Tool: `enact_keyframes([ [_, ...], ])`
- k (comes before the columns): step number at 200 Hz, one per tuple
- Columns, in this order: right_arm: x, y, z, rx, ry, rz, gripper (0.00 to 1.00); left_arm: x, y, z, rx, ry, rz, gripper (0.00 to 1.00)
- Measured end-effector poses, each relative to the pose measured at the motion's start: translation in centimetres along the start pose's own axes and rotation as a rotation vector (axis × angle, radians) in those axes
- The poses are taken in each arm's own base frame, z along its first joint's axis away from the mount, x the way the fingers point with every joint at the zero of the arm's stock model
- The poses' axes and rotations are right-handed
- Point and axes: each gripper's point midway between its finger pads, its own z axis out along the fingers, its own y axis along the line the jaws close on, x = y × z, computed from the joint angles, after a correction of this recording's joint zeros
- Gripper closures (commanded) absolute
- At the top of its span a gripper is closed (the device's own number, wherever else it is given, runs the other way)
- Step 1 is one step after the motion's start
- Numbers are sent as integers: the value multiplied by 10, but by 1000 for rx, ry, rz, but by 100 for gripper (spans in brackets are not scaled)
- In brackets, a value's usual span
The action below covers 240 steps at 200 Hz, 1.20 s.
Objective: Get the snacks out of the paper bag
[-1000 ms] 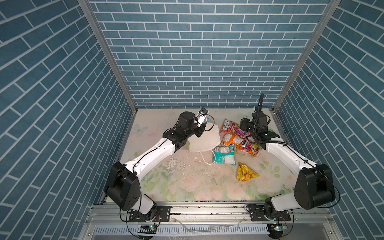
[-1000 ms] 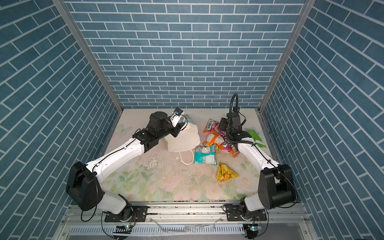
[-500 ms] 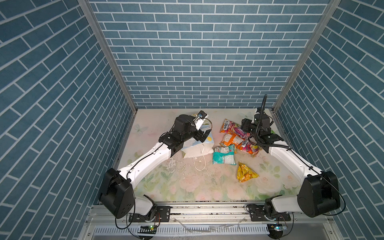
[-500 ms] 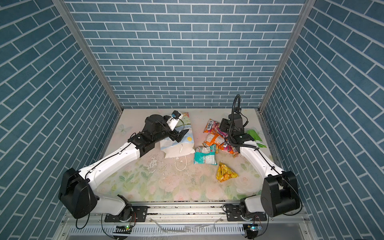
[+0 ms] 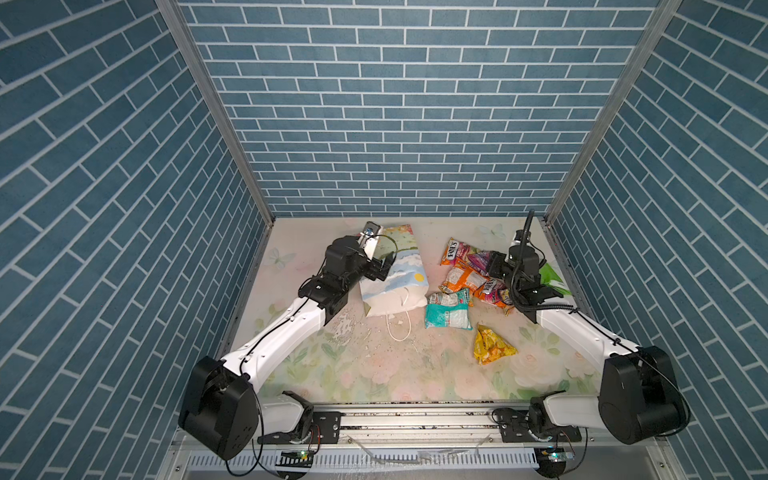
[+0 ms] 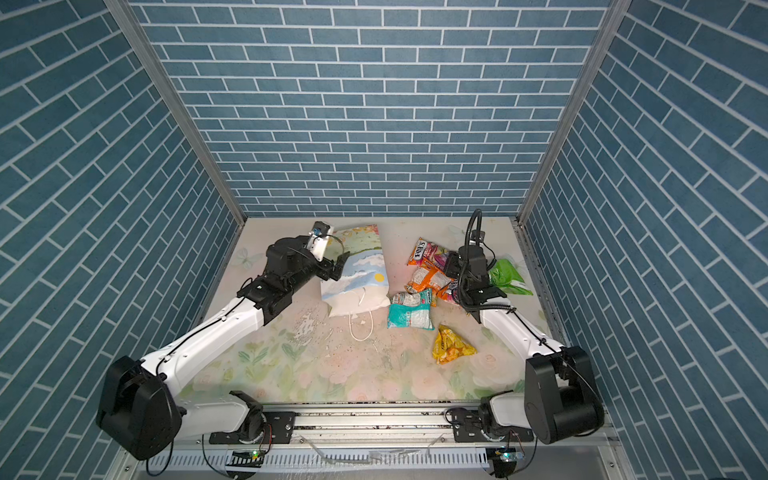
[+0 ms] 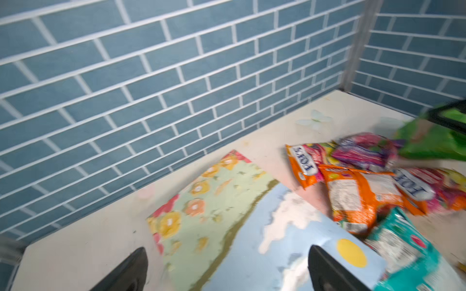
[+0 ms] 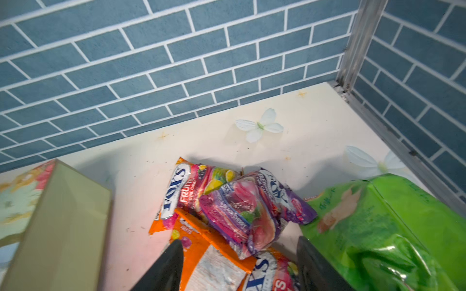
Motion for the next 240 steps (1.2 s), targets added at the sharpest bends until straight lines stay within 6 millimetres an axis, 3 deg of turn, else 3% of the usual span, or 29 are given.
enact_keyframes([
  [37, 20, -27, -4, 88, -104, -80, 26, 41, 82, -12, -272, -3, -118, 0],
  [86, 19, -45, -5, 177, -223, -178, 26, 114, 142, -35, -525, 55, -187, 1],
  [119, 13, -52, -5, 216, -263, -194, 26, 130, 157, -46, -614, 56, -186, 0],
  [152, 9, -57, -10, 229, -274, -193, 26, 144, 160, -44, -642, 87, -177, 0],
  [194, 7, -63, -23, 233, -288, -185, 26, 187, 160, -46, -681, 148, -158, 0],
  [209, 10, -65, -22, 239, -276, -202, 25, 200, 159, -41, -678, 184, -150, 0],
  [240, 28, -80, -25, 263, -239, -220, 24, 207, 158, -33, -666, 186, -145, 0],
])
